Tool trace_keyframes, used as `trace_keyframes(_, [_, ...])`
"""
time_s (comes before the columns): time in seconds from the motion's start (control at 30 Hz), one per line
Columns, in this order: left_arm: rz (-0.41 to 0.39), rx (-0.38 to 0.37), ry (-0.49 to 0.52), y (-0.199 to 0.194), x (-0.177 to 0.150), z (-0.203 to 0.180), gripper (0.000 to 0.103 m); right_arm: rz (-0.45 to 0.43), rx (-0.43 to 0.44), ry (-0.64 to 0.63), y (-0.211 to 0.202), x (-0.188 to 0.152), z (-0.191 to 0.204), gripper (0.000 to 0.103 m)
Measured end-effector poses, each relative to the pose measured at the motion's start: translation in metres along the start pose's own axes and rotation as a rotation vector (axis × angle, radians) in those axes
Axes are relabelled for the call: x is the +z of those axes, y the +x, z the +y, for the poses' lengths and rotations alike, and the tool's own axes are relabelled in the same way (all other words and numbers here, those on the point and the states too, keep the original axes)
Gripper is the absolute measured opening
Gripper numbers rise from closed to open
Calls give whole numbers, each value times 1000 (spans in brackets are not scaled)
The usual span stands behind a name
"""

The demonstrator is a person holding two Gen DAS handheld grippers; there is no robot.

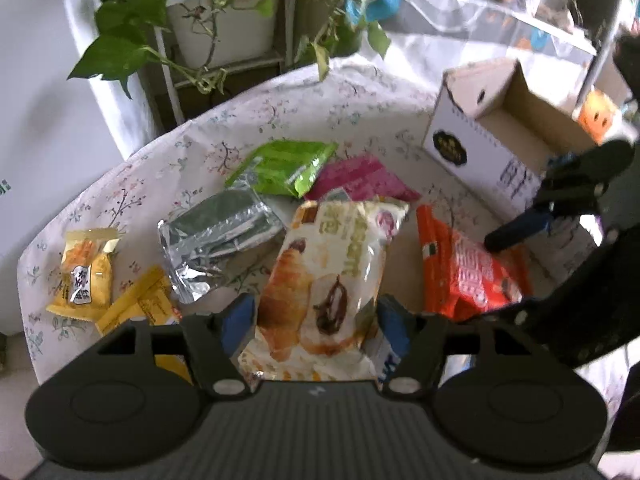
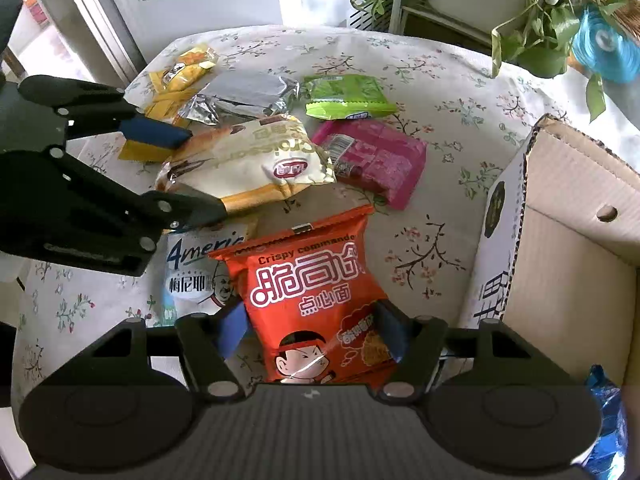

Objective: Organize snacks
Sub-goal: 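Grasp the croissant bag with the left gripper while the right gripper grasps the red bag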

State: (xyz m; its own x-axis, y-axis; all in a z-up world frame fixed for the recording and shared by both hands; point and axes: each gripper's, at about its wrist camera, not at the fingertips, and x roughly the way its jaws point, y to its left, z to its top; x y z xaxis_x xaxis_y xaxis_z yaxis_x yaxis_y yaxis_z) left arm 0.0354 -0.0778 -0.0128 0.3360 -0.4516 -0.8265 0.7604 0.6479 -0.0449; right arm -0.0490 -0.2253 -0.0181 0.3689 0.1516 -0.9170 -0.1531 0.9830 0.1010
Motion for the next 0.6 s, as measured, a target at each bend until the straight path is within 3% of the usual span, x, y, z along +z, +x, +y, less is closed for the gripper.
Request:
trace_keyframes(0.13, [-16, -10, -28, 5, 12, -4, 81, 3, -15, 3, 5, 2, 1, 78])
trace_keyframes(0.37, [63, 29, -26, 32, 14, -14, 82, 6, -42, -1, 9, 4, 6, 81])
trace_keyframes(0.4, [70, 32, -40, 34, 12, -13, 80, 6, -46, -5, 9, 3, 7, 81])
trace_keyframes(0.47, [76, 42, -62, 34, 10, -10, 66, 7, -47, -12, 9, 2, 7, 77])
trace_keyframes(0.6, [60, 34, -78, 28, 6, -8, 60, 1, -43, 3, 5, 1, 4, 75])
